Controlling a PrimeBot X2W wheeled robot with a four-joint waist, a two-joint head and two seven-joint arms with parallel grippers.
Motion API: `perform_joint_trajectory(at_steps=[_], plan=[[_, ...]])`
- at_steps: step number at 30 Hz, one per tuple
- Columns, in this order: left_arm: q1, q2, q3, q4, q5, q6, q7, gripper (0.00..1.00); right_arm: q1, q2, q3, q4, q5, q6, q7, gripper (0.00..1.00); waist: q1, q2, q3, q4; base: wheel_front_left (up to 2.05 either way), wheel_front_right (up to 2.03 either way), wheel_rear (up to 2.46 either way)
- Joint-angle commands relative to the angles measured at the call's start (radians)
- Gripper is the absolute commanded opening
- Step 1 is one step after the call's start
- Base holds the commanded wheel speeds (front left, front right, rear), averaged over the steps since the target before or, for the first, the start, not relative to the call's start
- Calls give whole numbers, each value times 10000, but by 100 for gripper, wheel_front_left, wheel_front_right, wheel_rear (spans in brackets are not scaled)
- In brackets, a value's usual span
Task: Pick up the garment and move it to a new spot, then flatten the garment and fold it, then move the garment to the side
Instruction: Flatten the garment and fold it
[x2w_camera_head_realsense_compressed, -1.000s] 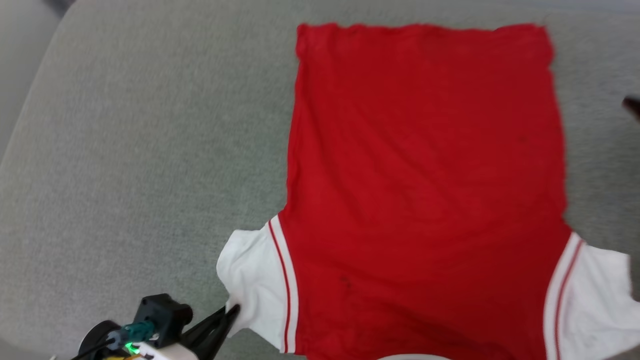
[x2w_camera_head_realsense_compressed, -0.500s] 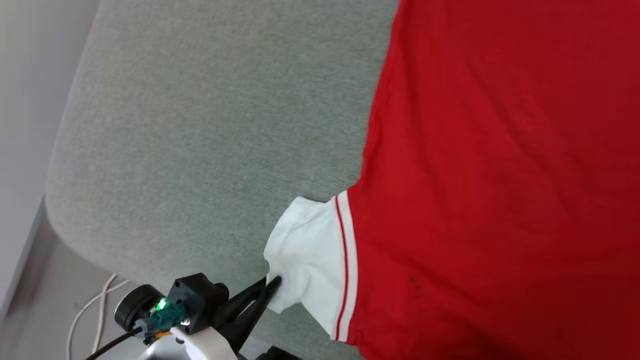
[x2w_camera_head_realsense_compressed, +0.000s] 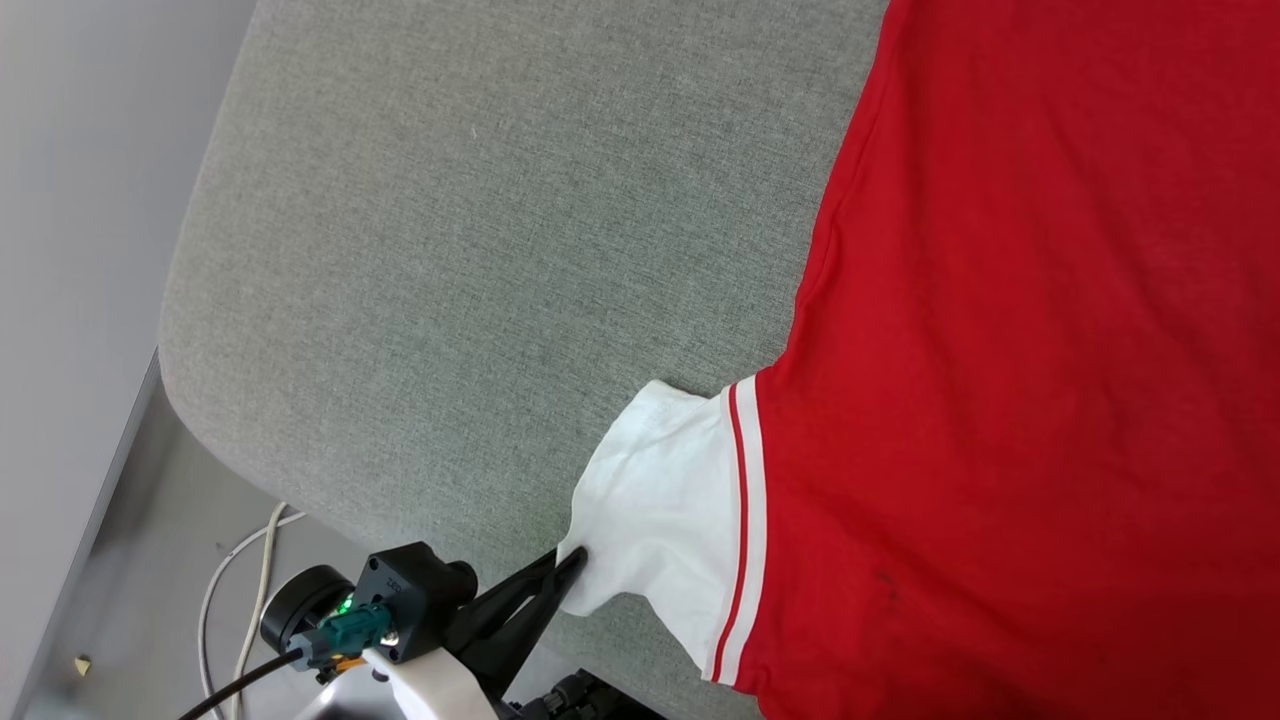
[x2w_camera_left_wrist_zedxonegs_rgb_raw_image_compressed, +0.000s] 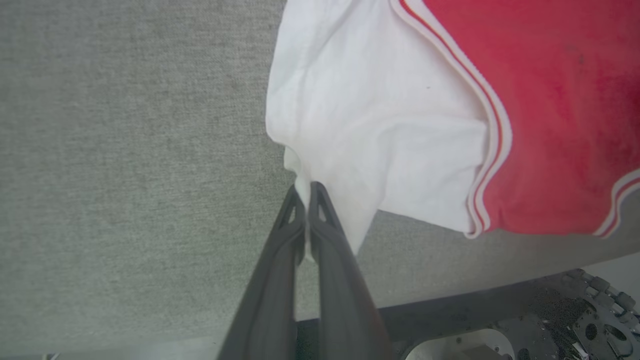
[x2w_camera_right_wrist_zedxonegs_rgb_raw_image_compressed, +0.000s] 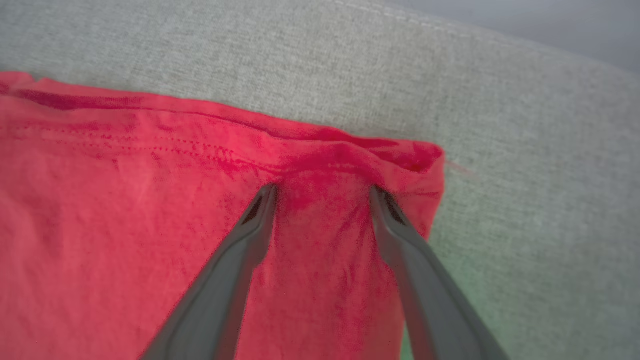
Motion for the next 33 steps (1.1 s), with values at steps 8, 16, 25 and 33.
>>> perform_joint_trajectory(at_steps=[8,16,25,33], plan=[[-137,44,118,196,-46,14,-178,0,1171,326,-114,512,-155,-5,18,0,0,0,-491,-362,0,0,0],[144,266,286,311,-101,263,-77,0,2294,319,175,718,282,-7,-591,0,0,0,-1767,-1337,0,0,0],[704,536,580,394,-365,726,48,0,4454,273,833,353,1626,-7,-1273,0,0,0,-3445,-2728,0,0,0],[1269,746,859,609,-517,1123,-60,0,6652,220,859,-646,2686,-5,-1796,0,0,0,-4627,-3764,0,0,0]])
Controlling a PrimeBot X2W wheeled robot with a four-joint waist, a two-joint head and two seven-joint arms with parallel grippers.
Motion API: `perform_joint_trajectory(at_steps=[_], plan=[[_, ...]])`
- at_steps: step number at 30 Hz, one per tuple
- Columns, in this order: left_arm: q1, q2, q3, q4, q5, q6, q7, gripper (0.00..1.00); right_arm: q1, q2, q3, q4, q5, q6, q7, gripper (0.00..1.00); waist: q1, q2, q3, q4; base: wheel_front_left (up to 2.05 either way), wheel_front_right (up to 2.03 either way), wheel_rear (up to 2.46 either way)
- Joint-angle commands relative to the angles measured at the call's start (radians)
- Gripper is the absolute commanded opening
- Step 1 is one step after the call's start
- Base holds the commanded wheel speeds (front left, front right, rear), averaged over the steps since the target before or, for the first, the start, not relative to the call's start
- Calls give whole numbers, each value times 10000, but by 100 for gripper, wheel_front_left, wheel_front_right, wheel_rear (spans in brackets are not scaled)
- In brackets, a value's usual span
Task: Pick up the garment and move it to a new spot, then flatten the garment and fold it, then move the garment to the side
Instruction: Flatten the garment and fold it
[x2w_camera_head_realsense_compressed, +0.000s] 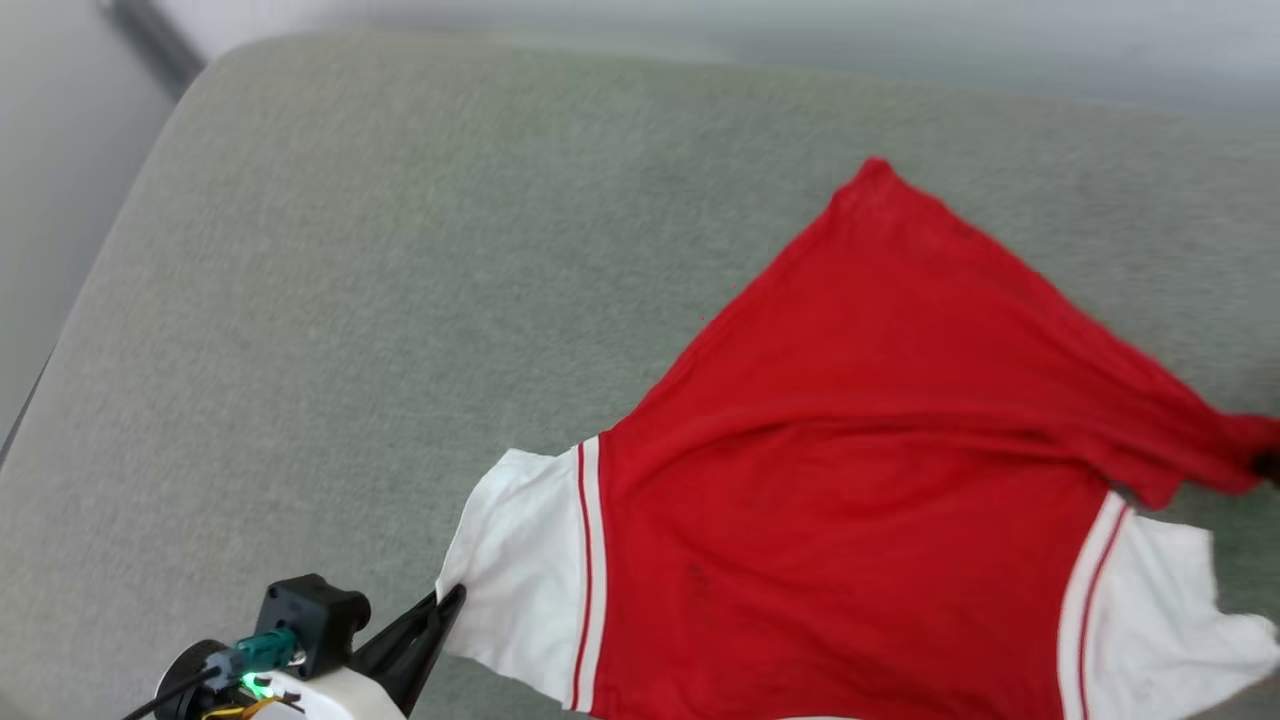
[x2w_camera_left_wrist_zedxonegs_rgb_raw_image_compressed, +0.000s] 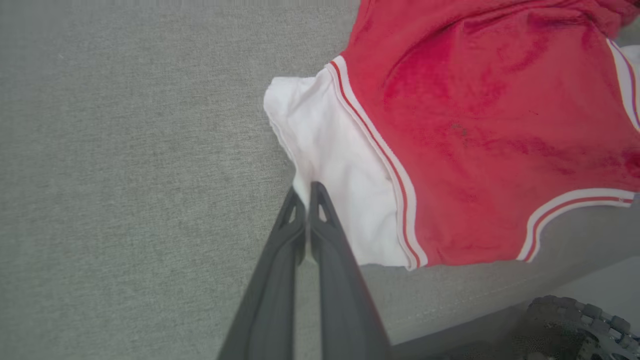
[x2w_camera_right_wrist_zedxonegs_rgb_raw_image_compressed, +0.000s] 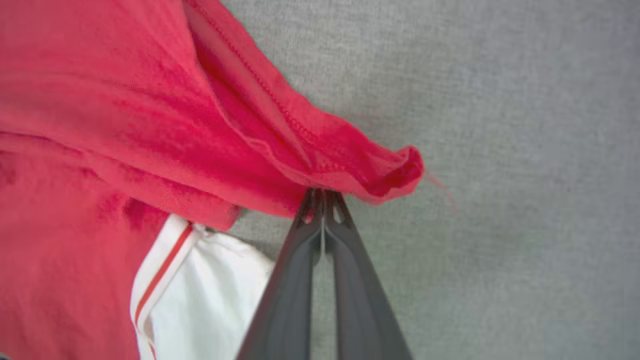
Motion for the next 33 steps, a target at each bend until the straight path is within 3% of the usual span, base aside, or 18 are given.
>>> perform_joint_trajectory(at_steps=[1,12,19,24,25,26,33], plan=[[95,-52,81,11,-64,54,-113,0,351,-132,9,-197,12,-7,-109,0,1,0,-638,-619,0,0,0],[616,-203,329,-106,-396,476,-372,0,3569,804,-754,-2825,588,-5,-430,0,1,0,-1424,-1387,0,0,0],[659,-387,231,76,-408,553,-489,0,5002,1608,-947,-3075,576,-5,-656,0,1,0,-1584,-1549,0,0,0],[682,-460,192,128,-476,543,-525,0,5324,1685,-793,-2911,455,-5,-815,0,1,0,-1585,-1580,0,0,0],[670,-458,184,131,-478,536,-528,0,5252,1659,-733,-2941,488,-5,-857,22,1,0,-1574,-1575,0,0,0],[648,-455,179,128,-472,531,-531,0,5148,1657,-751,-2956,543,-5,-860,100,1,0,-1556,-1562,0,0,0],[509,-496,100,9,-369,517,-563,0,4295,1057,-450,-3489,948,-5,-761,100,1,0,-1271,-1320,0,0,0]])
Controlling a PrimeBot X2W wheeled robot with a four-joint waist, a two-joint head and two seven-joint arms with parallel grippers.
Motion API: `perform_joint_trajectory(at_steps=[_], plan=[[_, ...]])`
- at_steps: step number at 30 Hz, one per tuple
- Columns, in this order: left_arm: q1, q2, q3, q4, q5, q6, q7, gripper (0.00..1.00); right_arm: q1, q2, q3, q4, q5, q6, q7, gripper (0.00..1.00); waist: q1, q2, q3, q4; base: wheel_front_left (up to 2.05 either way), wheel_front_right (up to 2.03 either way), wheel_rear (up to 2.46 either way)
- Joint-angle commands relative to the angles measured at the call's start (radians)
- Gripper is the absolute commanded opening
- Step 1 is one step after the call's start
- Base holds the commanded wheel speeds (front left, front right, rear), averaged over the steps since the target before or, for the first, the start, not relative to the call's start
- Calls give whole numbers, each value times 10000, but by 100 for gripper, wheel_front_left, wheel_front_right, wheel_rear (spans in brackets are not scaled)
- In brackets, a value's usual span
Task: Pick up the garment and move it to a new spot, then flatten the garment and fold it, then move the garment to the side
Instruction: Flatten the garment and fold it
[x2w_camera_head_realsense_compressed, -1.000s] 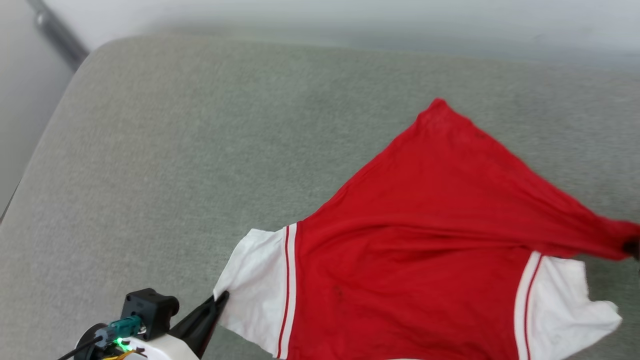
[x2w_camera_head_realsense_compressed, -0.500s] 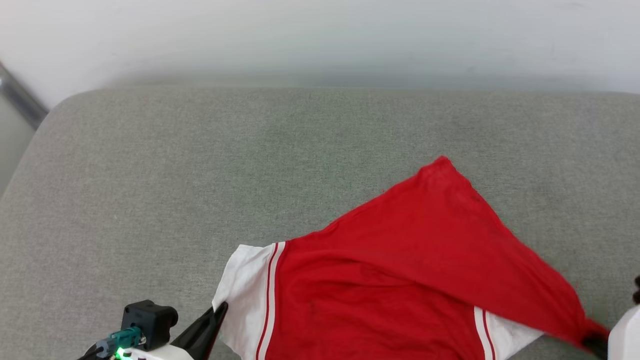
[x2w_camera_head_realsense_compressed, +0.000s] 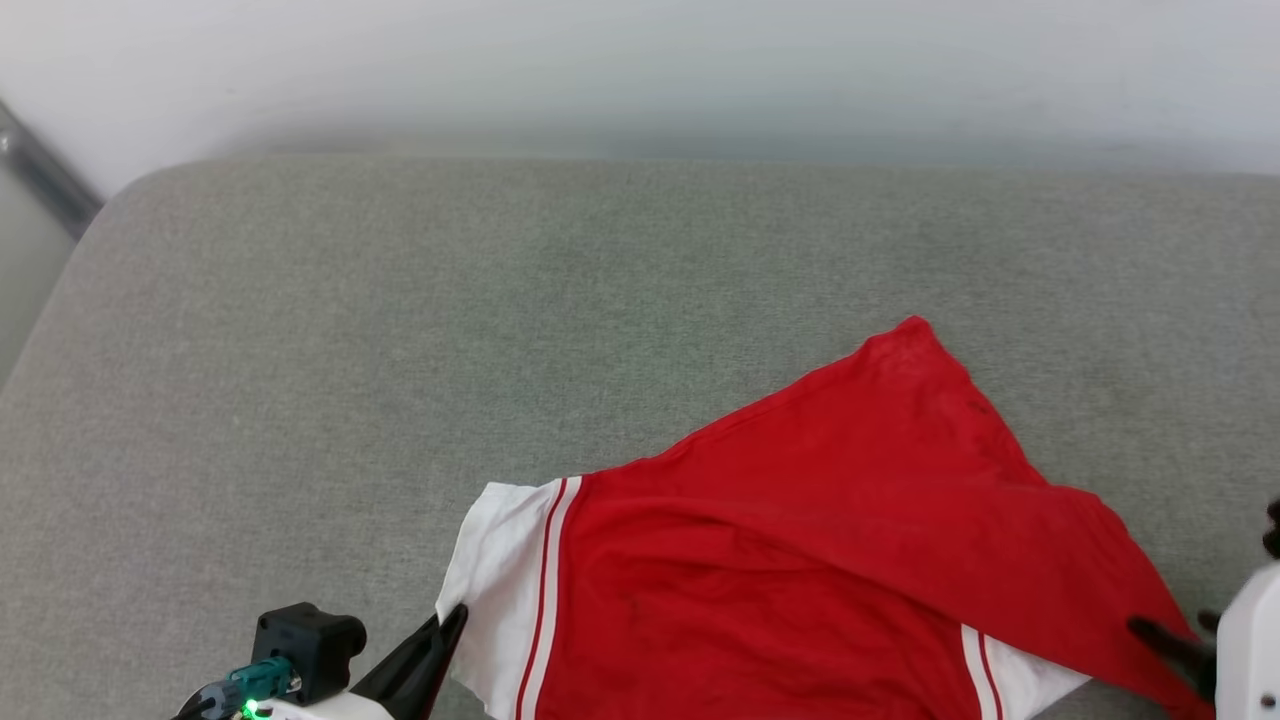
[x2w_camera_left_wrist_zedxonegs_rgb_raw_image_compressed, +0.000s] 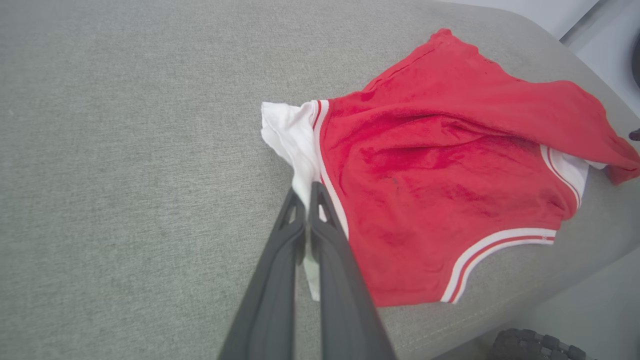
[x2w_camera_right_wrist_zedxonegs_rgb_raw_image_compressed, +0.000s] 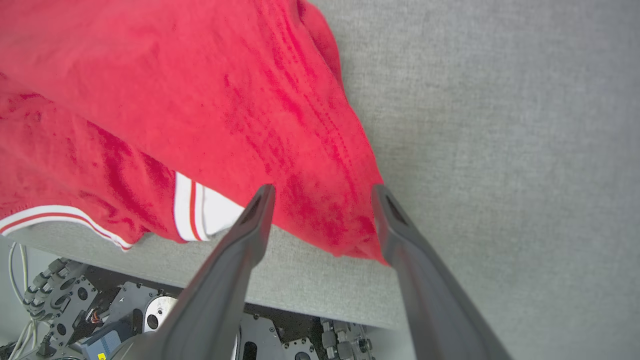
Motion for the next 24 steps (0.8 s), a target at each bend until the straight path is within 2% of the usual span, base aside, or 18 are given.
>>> perform_joint_trajectory(at_steps=[1,6,10,18,24], plan=[[-123,-43,-22,-52,55,-3,-23,0,-350,-86,71,-153,158,-3,102,100,1,0,138,124,0,0,0],[-324,-19,-79,-238,190,-51,-19,0,-1703,-269,326,-700,341,-3,725,100,1,0,616,490,0,0,0],[-648,-77,-176,-437,356,-123,-2,0,-3045,-151,603,-563,58,-3,1140,100,1,0,1205,941,0,0,0],[-1393,-397,-499,-636,637,-374,-66,0,-5599,11,1145,1048,-967,-3,1740,100,1,0,2409,1976,0,0,0],[-1719,-651,-715,-485,700,-552,-153,0,-6601,-202,1394,2169,-1523,-3,1874,100,1,0,2890,2516,0,0,0]])
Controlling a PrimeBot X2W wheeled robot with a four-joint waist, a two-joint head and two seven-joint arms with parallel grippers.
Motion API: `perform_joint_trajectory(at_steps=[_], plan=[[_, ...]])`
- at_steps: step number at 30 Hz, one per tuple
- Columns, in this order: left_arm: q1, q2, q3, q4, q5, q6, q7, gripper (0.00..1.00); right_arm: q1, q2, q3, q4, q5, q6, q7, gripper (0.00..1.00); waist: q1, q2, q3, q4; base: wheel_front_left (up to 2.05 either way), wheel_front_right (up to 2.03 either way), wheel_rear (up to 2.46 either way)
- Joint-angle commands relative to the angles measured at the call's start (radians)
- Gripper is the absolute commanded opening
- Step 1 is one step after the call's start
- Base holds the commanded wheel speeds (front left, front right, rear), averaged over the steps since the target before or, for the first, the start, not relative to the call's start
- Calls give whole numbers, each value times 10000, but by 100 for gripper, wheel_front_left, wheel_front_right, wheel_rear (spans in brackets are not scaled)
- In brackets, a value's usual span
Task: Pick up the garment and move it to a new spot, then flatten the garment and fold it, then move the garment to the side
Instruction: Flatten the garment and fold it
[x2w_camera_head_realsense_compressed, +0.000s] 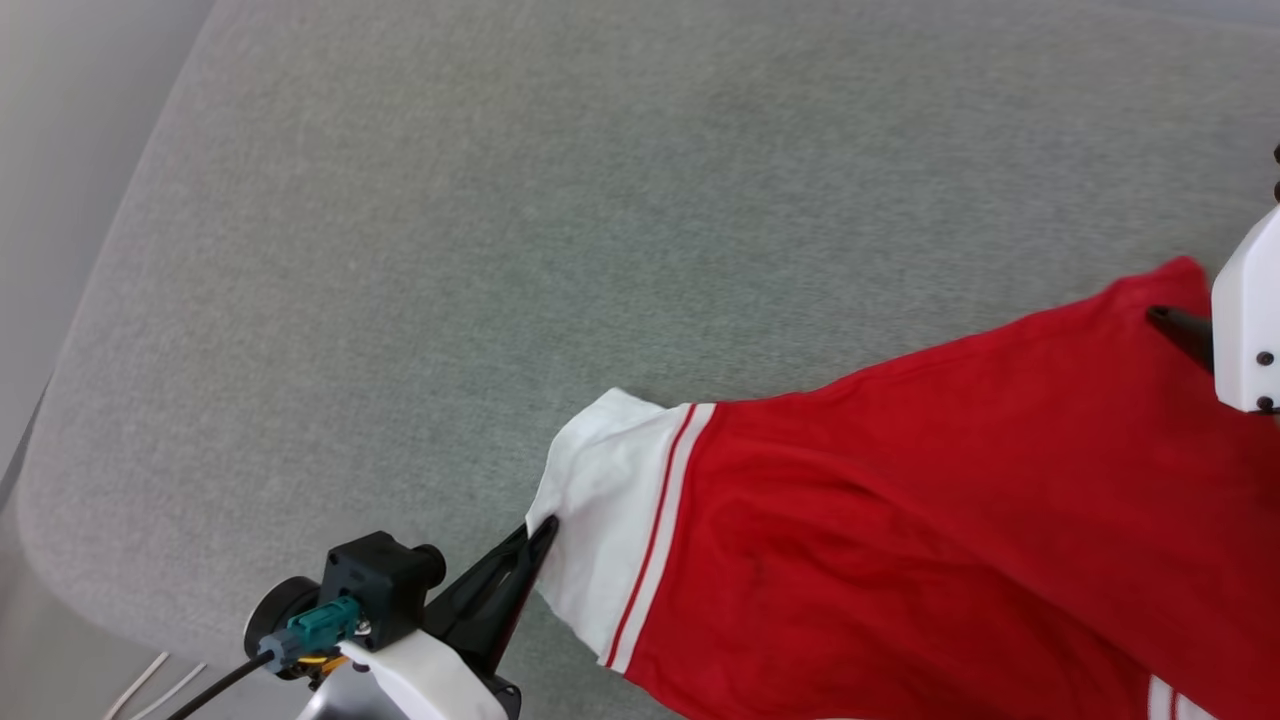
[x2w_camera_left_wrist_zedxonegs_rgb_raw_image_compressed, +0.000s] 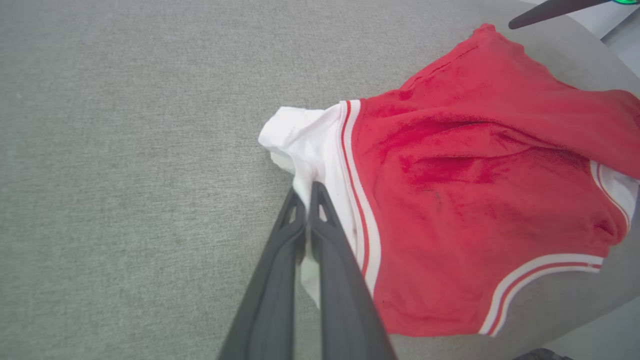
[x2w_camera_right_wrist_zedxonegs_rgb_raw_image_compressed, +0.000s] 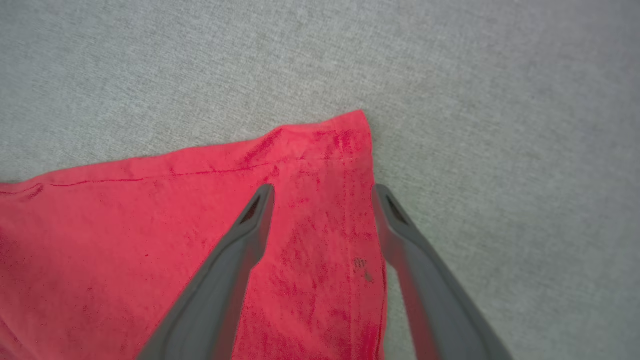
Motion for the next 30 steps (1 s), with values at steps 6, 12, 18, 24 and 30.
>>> perform_joint_trajectory(at_steps=[6,12,18,24,30], plan=[[-312,-246,-171,227,30,-172,-163,0,-369,-351,285,897,-353,-3,11,100,-2,0,644,714,0,0,0],[-463,-368,-280,436,-10,-320,-234,0,259,-432,665,1717,-420,-3,-16,100,-2,0,790,933,0,0,0],[-535,-278,-219,591,-48,-294,-252,0,607,-393,709,2068,-207,-3,-480,0,-2,0,552,918,0,0,0],[-451,-125,-67,512,-67,-211,-307,0,187,-379,838,2018,114,-2,-1471,0,-2,0,-174,506,0,0,0],[-559,247,511,223,60,57,-571,0,-324,-600,1297,1782,639,-2,-2566,0,-2,0,-1187,-209,0,0,0]])
